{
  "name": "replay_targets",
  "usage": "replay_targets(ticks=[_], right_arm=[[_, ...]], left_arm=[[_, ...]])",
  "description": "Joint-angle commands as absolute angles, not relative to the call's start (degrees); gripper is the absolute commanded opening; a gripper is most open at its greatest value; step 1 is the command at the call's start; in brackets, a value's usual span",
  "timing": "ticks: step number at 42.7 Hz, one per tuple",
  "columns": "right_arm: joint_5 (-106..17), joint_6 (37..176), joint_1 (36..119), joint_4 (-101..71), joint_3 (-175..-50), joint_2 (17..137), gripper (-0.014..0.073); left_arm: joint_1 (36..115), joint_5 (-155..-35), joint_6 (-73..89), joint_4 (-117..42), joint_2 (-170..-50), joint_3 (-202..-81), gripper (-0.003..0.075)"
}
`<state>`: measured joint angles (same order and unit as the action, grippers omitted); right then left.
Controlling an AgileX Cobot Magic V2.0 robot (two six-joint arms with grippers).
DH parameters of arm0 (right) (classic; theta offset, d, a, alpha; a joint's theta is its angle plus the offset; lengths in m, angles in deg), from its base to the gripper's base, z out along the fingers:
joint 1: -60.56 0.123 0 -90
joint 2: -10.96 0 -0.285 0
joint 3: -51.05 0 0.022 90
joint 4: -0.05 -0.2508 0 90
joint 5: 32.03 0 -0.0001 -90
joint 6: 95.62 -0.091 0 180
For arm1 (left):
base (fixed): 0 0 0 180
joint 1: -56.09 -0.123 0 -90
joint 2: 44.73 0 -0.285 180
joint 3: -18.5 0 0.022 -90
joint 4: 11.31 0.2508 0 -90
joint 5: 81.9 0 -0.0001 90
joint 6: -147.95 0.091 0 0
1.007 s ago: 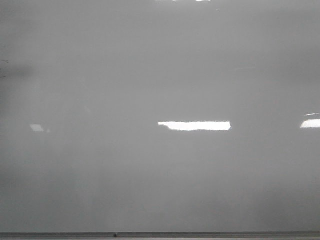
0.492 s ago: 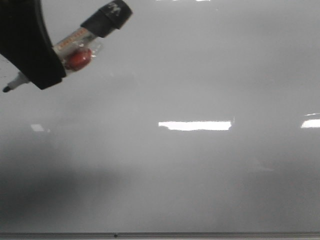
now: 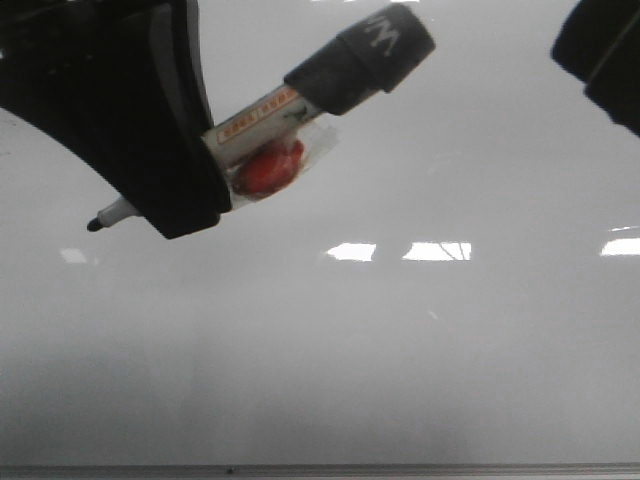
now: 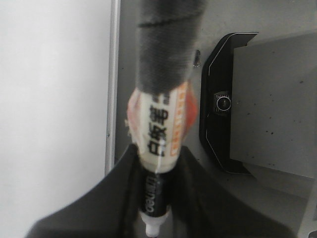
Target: Write number 9 on whiteboard
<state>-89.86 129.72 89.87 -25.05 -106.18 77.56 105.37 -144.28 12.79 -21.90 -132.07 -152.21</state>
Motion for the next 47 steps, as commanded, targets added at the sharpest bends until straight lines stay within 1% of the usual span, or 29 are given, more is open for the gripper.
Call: replay_targets(ticks=[1,11,21,24,28,35,41,43,47], right_arm=[[-85.20,131.46,92.86,-28.25,-108.13,78.27,0.0506],[-80.98,131.41,100.82,-29.24,-108.62,81.71,0.0496],[-80.14,131.16,101.59,-30.31,-112.39,85.79,0.0496],[-80.32,131.16,101.59,-30.81,-113.41,86.91,0.0481],[-80.45,131.16,101.59,-30.86,-113.73,87.91,0.0405],[-80.85,131.16,101.59,-30.92,-113.73,88.15,0.0199],[-81.42,131.16,101.59,-30.92,-113.73,88.15,0.0071],[-81.72,131.16,101.59,-30.92,-113.73,88.15,0.0032],[-82.16,131.16,101.59,-30.92,-113.73,88.15,-0.0027]], left_arm=[[106.52,-142.43,12.66,-23.23,-130.59,-154.10,-0.0019],[106.77,-141.80,12.66,-23.23,-130.59,-154.10,-0.0019],[106.77,-141.65,12.66,-23.23,-130.59,-154.10,-0.0019],[106.77,-141.65,12.66,-23.23,-130.59,-154.10,-0.0019],[106.77,-141.65,12.66,-23.23,-130.59,-154.10,-0.0019],[106.77,-141.65,12.66,-23.23,-130.59,-154.10,-0.0019],[106.77,-141.61,12.66,-23.23,-130.59,-154.10,-0.0018],[106.77,-141.61,12.66,-23.23,-130.59,-154.10,-0.0009],[106.77,-141.52,12.66,-23.23,-130.59,-154.10,0.0076]])
